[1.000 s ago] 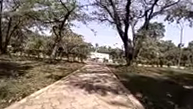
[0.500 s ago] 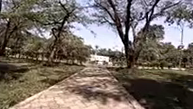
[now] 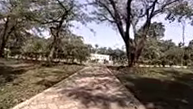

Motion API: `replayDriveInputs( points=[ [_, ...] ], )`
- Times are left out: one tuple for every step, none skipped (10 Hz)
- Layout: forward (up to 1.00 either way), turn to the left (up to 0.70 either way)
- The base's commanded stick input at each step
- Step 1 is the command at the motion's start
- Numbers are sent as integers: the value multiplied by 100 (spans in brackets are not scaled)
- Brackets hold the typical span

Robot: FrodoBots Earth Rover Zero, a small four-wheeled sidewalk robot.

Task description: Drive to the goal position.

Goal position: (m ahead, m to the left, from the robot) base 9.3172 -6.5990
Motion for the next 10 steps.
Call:
replayDriveInputs(
  points=[
    [50, 0],
    [50, 0],
    [50, 0],
    [50, 0],
    [50, 0],
    [50, 0],
    [50, 0],
    [50, 0],
    [50, 0],
    [50, 0]
  ],
)
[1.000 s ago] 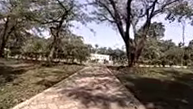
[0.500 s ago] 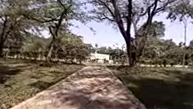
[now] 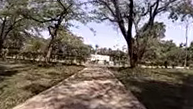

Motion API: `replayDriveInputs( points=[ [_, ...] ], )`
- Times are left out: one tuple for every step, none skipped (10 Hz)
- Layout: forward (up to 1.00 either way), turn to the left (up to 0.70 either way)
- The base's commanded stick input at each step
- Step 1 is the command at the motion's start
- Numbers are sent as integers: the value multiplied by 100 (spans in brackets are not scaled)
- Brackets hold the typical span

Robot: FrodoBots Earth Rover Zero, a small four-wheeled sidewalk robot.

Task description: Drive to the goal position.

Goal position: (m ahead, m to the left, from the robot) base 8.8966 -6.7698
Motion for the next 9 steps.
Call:
replayDriveInputs(
  points=[
    [50, 0],
    [50, 0],
    [50, 0],
    [50, 0],
    [50, 0],
    [50, 0],
    [50, 0],
    [50, 0],
    [50, 0]
  ],
)
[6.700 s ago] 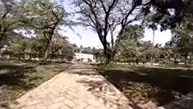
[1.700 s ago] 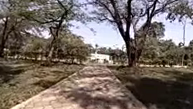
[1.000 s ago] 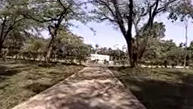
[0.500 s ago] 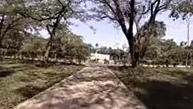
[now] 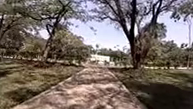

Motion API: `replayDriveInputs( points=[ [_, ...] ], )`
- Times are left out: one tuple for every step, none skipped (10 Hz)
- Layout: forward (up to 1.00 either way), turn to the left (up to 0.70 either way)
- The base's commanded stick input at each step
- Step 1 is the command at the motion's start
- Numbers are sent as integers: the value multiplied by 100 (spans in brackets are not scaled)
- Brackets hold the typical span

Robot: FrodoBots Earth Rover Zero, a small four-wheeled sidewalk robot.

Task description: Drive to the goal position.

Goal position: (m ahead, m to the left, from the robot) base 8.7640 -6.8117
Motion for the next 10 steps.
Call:
replayDriveInputs(
  points=[
    [50, 0],
    [50, 0],
    [50, 0],
    [50, 0],
    [50, 0],
    [50, 0],
    [50, 0],
    [50, 0],
    [50, 0],
    [50, 0]
  ],
)
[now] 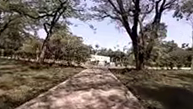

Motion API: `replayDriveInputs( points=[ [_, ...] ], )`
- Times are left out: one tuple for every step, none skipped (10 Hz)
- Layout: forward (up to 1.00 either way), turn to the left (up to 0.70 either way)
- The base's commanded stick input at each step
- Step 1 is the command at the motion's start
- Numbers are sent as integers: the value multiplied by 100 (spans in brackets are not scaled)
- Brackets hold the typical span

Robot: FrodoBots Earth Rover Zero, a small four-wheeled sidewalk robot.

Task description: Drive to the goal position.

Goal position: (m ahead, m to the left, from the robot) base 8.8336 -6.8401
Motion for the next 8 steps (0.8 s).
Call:
replayDriveInputs(
  points=[
    [50, 0],
    [50, 0],
    [50, 0],
    [50, 0],
    [50, 0],
    [50, 0],
    [50, 0],
    [50, 0]
  ],
)
